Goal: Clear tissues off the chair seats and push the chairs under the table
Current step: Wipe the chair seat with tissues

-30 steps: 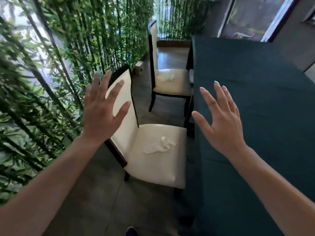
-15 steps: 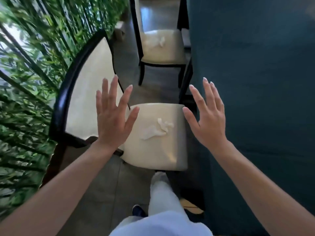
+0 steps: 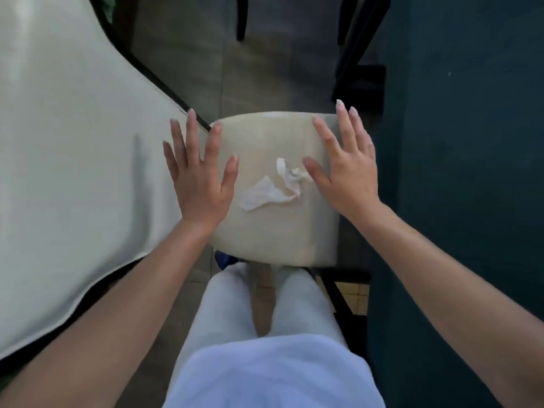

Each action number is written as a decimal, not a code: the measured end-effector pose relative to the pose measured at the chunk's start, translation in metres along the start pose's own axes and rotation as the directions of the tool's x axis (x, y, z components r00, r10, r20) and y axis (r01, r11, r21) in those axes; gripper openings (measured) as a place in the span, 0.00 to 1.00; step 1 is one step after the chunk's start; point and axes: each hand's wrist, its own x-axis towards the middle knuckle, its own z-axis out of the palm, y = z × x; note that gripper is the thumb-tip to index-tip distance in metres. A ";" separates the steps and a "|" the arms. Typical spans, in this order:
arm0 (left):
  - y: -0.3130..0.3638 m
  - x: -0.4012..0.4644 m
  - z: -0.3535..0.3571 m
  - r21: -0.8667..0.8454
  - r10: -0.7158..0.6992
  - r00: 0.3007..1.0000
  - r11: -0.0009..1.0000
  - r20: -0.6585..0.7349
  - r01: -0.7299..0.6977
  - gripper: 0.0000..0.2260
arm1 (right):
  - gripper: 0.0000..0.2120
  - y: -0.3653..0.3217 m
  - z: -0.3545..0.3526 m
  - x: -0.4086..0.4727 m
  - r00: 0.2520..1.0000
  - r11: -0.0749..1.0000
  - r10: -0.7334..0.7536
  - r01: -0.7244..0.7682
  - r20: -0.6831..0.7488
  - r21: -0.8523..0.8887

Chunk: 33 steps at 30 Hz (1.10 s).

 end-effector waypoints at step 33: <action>-0.033 -0.050 0.243 0.020 -0.246 0.810 0.960 0.533 0.278 0.23 | 0.14 0.057 0.251 0.012 0.943 0.980 0.197 -0.198 0.268 -0.023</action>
